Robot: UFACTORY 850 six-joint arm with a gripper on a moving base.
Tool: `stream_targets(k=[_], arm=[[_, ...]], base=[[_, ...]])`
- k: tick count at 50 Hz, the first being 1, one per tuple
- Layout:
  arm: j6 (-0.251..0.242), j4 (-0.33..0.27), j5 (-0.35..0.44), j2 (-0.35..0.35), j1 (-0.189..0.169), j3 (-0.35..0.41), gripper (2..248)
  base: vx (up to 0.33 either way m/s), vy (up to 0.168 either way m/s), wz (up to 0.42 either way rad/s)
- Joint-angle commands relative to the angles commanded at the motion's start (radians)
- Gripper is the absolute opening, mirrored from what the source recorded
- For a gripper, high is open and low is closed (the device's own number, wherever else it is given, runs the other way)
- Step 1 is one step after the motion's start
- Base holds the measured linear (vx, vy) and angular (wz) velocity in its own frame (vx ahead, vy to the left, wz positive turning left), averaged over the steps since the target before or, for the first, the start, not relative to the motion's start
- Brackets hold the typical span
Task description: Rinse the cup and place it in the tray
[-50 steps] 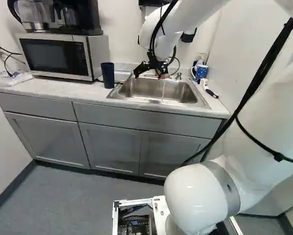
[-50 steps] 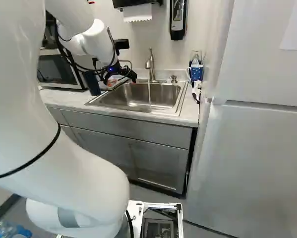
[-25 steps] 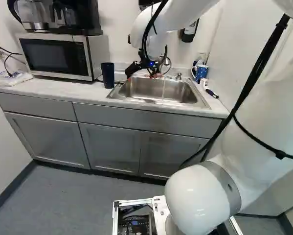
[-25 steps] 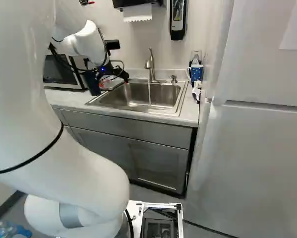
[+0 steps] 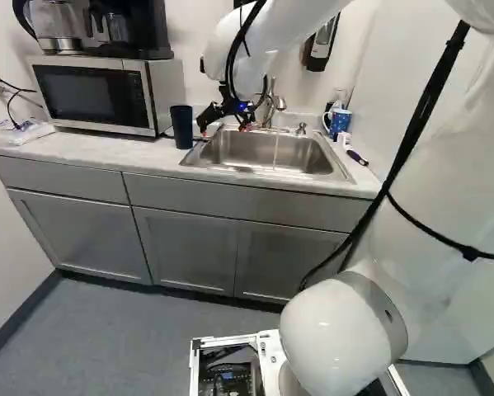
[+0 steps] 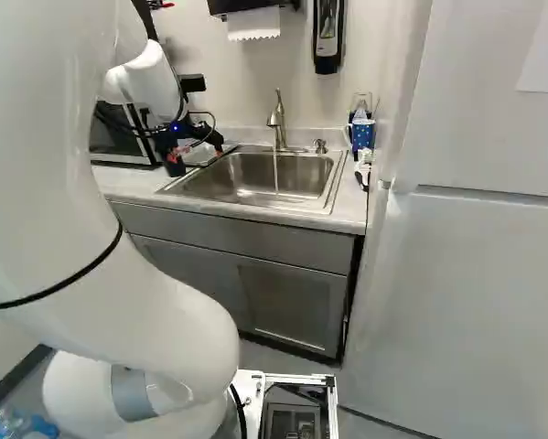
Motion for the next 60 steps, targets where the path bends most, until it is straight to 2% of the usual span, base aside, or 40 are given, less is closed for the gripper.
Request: stream_targets(k=[38, 50, 60], arm=[[0.000, 0.000, 0.004, -0.062, 0.121, -0.061, 247], [0.000, 0.000, 0.043, -0.097, 0.141, -0.074, 247], [0.000, 0.000, 0.115, -0.120, 0.146, -0.074, 247]], base=[[0.000, 0.000, 0.000], [0.000, 0.000, 0.000], [0.000, 0.000, 0.000]])
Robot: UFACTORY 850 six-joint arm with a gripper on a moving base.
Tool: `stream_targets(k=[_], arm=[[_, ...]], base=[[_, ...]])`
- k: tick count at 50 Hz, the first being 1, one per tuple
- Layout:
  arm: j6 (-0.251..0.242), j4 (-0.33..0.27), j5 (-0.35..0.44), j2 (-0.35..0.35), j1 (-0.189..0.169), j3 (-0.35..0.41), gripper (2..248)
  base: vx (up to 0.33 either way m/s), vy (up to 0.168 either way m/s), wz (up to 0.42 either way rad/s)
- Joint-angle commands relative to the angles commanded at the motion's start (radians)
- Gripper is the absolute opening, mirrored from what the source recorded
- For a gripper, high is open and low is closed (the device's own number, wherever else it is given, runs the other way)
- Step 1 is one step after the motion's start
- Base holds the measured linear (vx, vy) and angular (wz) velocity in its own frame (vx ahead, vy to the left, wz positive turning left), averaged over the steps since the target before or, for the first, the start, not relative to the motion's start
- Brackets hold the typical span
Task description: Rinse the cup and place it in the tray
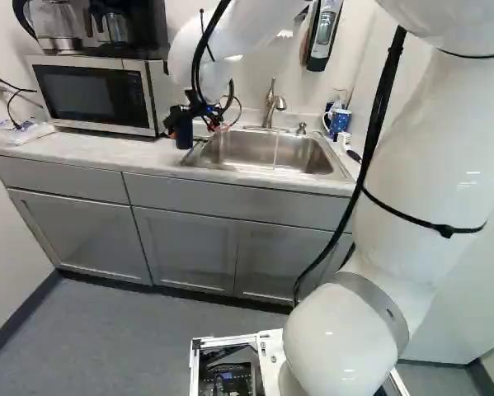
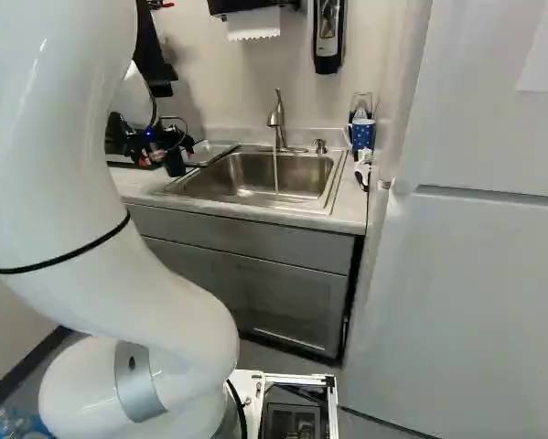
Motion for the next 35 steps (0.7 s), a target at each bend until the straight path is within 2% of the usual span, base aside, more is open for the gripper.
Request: stream_targets(k=[35], arm=[[0.000, 0.000, 0.208, -0.057, 0.015, 0.021, 247]], base=[[0.000, 0.000, 0.000]])
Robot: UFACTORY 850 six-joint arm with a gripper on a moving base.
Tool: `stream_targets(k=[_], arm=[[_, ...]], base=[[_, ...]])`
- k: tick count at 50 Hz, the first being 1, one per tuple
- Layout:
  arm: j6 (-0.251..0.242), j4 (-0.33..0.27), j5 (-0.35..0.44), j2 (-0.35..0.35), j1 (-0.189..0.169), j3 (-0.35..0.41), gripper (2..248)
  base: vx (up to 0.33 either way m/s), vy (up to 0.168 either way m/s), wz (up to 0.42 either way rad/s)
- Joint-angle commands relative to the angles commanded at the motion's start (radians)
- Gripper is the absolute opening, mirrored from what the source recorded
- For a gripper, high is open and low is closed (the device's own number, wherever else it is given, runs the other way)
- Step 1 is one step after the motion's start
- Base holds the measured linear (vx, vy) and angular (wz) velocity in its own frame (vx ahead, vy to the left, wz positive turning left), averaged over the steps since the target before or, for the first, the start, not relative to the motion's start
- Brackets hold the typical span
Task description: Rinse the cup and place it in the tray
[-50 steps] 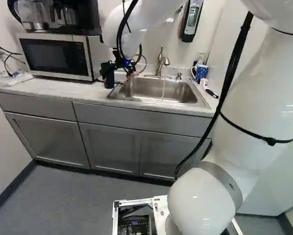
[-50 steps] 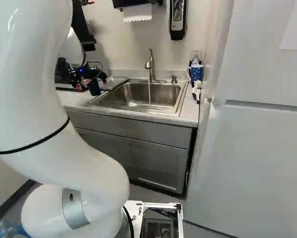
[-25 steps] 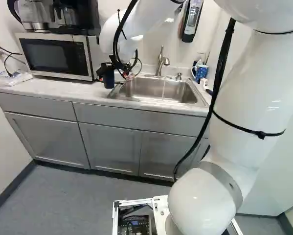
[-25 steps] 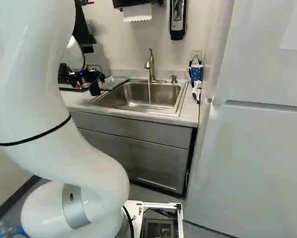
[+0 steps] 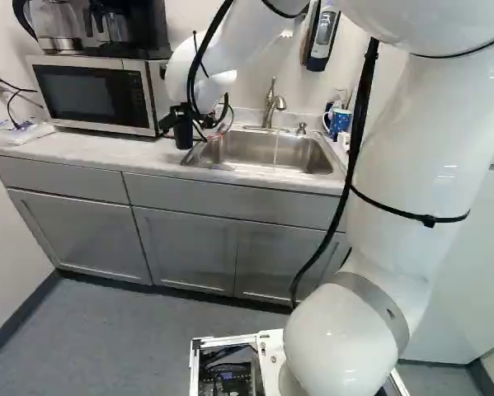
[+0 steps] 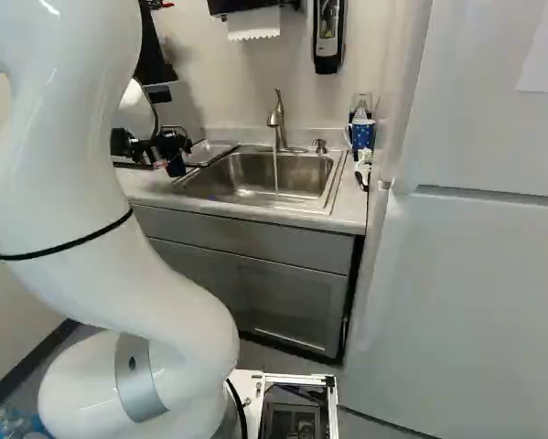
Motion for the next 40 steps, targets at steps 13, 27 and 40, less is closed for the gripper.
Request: stream_targets(k=[13, 27, 40], arm=[[0.000, 0.000, 0.080, -0.024, 0.000, 0.004, 247], [0.000, 0.000, 0.171, -0.048, 0.000, 0.009, 247], [0.000, 0.000, 0.255, -0.060, 0.002, 0.026, 247]], base=[[0.000, 0.000, 0.000], [0.000, 0.000, 0.000], [0.000, 0.000, 0.000]])
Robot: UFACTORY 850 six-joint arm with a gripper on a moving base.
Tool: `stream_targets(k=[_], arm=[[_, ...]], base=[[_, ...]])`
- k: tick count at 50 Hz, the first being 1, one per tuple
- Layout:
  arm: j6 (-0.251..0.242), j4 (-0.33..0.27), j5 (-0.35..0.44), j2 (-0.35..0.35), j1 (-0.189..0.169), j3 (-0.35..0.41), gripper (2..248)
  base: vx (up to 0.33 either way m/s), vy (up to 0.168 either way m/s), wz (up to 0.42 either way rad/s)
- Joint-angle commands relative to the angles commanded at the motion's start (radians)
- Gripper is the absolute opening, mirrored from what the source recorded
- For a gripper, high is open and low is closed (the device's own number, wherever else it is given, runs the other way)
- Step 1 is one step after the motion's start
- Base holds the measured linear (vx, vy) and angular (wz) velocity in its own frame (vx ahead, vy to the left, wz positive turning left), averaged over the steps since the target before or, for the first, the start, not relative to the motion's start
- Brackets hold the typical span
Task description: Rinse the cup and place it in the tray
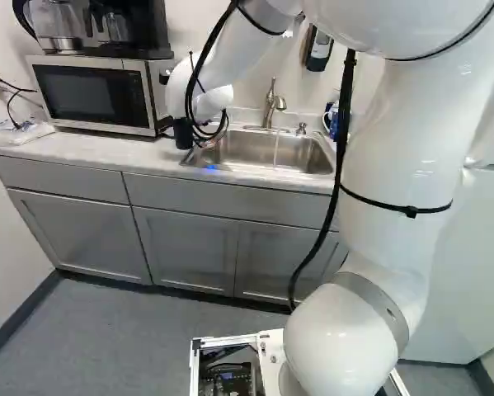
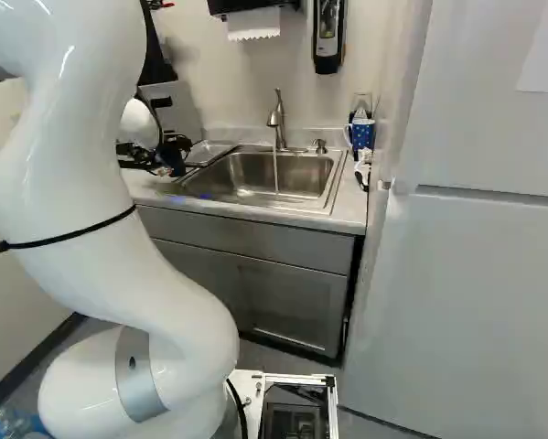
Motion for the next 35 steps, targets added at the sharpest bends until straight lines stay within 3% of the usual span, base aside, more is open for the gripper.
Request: stream_targets(k=[35], arm=[[0.000, 0.000, 0.229, -0.014, -0.006, 0.063, 247]], base=[[0.000, 0.000, 0.000]])
